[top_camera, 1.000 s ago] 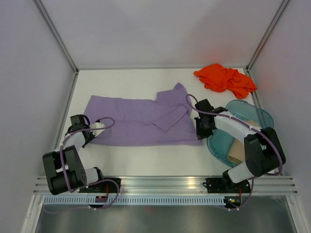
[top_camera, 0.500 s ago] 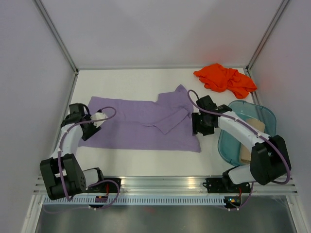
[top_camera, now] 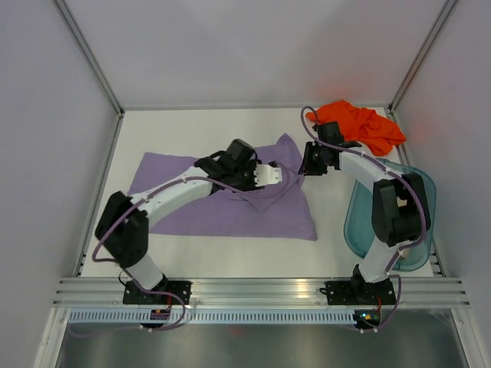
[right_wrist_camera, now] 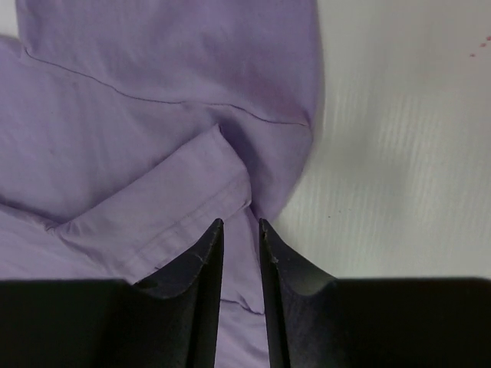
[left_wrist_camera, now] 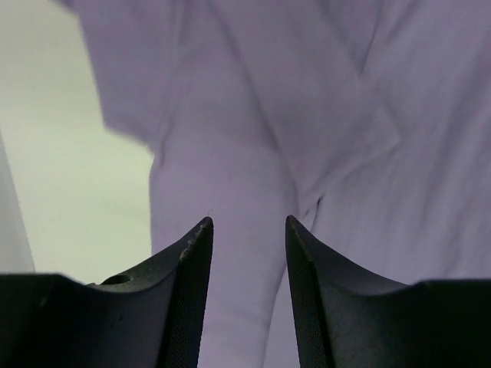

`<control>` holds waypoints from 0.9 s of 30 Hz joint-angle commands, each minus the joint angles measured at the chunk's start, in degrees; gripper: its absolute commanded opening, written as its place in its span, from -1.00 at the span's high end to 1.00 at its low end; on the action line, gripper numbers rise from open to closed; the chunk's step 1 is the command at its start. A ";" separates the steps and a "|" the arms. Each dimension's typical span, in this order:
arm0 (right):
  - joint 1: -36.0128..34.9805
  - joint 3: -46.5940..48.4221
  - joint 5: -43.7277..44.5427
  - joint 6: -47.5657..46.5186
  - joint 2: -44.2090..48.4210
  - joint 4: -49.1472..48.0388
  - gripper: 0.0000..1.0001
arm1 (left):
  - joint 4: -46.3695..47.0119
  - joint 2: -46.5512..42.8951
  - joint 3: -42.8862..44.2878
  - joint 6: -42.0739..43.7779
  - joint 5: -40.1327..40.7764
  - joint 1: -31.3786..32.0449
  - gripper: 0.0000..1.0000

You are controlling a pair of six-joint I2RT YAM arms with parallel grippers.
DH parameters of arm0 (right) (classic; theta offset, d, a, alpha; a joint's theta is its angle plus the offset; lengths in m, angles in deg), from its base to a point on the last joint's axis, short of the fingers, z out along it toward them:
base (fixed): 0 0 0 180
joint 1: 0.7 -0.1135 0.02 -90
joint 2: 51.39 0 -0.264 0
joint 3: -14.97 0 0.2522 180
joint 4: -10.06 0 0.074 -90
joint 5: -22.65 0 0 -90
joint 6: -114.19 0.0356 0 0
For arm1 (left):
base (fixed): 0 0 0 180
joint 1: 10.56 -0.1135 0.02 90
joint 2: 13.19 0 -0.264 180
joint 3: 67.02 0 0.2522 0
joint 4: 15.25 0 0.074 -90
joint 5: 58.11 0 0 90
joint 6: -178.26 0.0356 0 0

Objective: Roll the t-shirts
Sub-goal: Fold the tshirt

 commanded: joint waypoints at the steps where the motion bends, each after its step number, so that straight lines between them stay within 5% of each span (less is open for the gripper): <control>1: -0.61 2.71 -4.22 0.68 -2.51 -5.47 0.36 | 2.49 9.27 4.16 0.01 2.15 6.54 0.04; 6: -0.52 2.27 -3.95 0.07 -5.68 -6.71 0.33 | 3.45 16.48 6.45 2.30 1.62 12.08 0.03; 14: -0.43 2.19 -4.21 0.59 -8.32 -6.79 0.36 | 3.46 22.29 8.03 1.34 4.42 12.35 0.08; 25: -0.43 2.36 -5.18 0.59 -7.18 -6.62 0.88 | 3.37 21.85 8.21 -0.07 6.54 12.09 0.42; 27: -0.43 2.45 -5.09 0.59 -6.74 -6.36 0.95 | 3.46 22.12 8.38 -0.51 7.42 11.74 0.60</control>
